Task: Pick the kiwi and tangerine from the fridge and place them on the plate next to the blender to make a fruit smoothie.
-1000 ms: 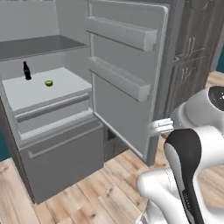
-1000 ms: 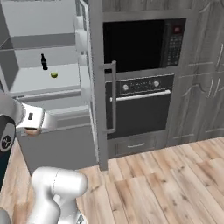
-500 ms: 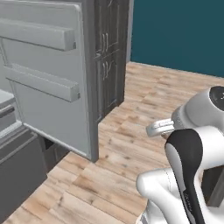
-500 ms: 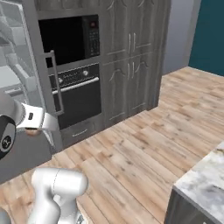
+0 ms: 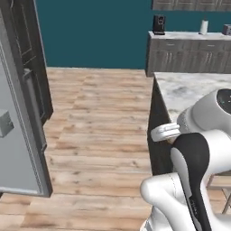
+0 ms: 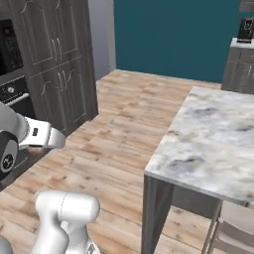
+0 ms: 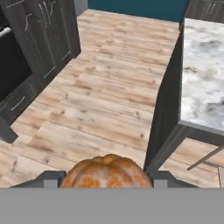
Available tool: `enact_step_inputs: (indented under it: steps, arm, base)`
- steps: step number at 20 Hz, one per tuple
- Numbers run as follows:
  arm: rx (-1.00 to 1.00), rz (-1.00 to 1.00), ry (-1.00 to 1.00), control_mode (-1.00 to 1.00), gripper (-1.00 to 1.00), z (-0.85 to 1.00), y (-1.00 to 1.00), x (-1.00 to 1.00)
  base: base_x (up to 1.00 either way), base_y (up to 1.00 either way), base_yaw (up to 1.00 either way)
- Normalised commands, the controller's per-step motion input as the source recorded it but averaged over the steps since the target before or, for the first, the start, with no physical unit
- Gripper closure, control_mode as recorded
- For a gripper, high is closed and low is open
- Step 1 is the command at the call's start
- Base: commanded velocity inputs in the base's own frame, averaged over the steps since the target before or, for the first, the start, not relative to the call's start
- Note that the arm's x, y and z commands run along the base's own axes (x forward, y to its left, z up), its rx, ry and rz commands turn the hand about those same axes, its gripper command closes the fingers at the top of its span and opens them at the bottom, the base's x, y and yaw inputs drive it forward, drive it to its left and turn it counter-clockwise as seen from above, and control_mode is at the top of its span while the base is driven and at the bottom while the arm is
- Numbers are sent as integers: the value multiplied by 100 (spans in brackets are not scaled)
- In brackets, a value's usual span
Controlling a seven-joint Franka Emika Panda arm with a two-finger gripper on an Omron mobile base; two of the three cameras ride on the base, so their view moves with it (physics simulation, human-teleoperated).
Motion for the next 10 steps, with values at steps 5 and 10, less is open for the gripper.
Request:
enact_step_inputs:
  steps: [5,10]
  arm:
    - [0,0,0,100,100,0,0,0]
    - [0,0,0,100,100,0,0,0]
  base:
    - [-1,-16,-63]
    - [0,-16,-56]
